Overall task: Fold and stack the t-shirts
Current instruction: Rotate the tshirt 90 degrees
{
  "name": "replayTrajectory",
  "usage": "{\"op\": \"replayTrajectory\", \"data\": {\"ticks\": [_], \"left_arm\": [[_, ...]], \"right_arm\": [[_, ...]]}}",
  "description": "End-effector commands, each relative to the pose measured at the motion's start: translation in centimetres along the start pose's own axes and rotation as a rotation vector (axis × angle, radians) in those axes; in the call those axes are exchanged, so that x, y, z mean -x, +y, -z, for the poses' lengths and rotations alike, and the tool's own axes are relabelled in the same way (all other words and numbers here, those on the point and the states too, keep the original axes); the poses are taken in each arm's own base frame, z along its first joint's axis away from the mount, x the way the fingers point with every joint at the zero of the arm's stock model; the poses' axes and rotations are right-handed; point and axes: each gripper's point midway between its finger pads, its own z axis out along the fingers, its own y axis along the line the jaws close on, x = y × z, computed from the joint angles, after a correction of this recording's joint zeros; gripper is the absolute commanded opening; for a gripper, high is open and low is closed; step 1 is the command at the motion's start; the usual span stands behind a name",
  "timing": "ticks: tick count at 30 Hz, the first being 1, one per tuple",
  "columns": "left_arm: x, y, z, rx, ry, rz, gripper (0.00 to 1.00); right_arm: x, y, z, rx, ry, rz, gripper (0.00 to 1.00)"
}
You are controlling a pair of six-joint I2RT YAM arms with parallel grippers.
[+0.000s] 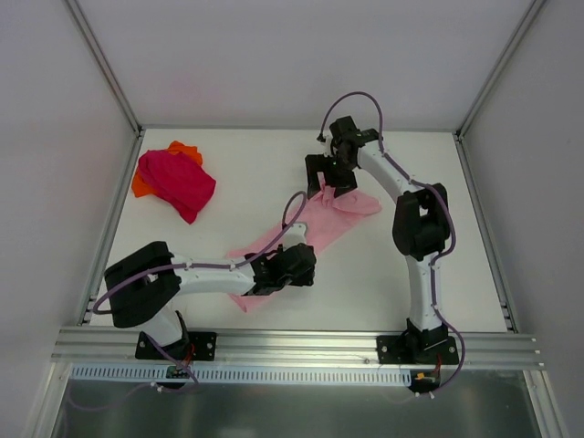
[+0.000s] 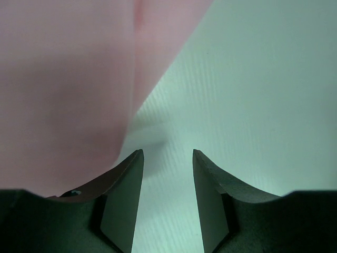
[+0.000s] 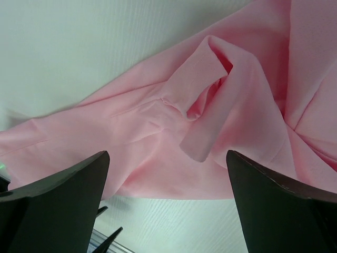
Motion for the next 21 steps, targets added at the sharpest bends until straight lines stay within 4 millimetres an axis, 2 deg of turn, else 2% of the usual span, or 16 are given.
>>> {"op": "replayTrajectory", "data": {"ticks": [1,2,4,7,8,9,10,11,12,14,15,18,21], "left_arm": [[0.9,-2.0,0.1,0.02,-0.053,-0.023,0.43],[0.9,-1.7,0.2,0.046,-0.053,-0.04,0.43],[1.9,-1.2,0.5,0.073,-0.1,-0.063,0.45],[3.7,-0.3,0.8,0.11,-0.163,-0.076,0.49],[4.1,-0.1,0.8,0.108,-0.163,-0.068,0.49],[5.0,0.1,0.7,0.094,-0.172,-0.046,0.49],[5.2,-0.1,0.8,0.066,-0.175,-0.034,0.49],[5.3,0.5,0.6,0.079,-0.176,-0.03,0.49],[5.8,0.7,0.8,0.083,-0.189,-0.022,0.49],[6.5,1.8,0.7,0.104,-0.202,-0.011,0.49],[6.8,2.0,0.5,0.104,-0.206,-0.012,0.49],[7.5,3.6,-0.2,0.137,-0.196,0.002,0.48],[8.2,5.4,-0.4,0.186,-0.212,0.003,0.48]], "right_arm": [[-0.5,0.5,0.5,0.033,0.027,0.011,1.0],[-1.3,0.5,0.2,0.037,0.042,0.013,1.0],[-1.5,0.9,0.4,0.039,0.018,0.052,1.0],[-1.8,1.7,2.3,0.03,-0.042,0.117,1.0],[-1.7,2.1,3.8,0.024,-0.076,0.131,1.0],[-2.2,1.6,4.4,-0.012,-0.069,0.129,1.0],[-2.7,0.5,5.9,-0.089,-0.067,0.124,1.0],[-2.6,0.8,6.6,-0.086,-0.085,0.126,1.0],[-3.3,-0.3,7.2,-0.154,-0.076,0.118,1.0],[-3.9,-0.2,8.2,-0.162,-0.095,0.12,1.0],[-3.6,0.4,9.5,-0.147,-0.141,0.129,1.0],[-5.0,0.3,9.9,-0.156,-0.133,0.111,1.0],[-6.8,-1.2,9.7,-0.235,-0.1,0.077,1.0]]}}
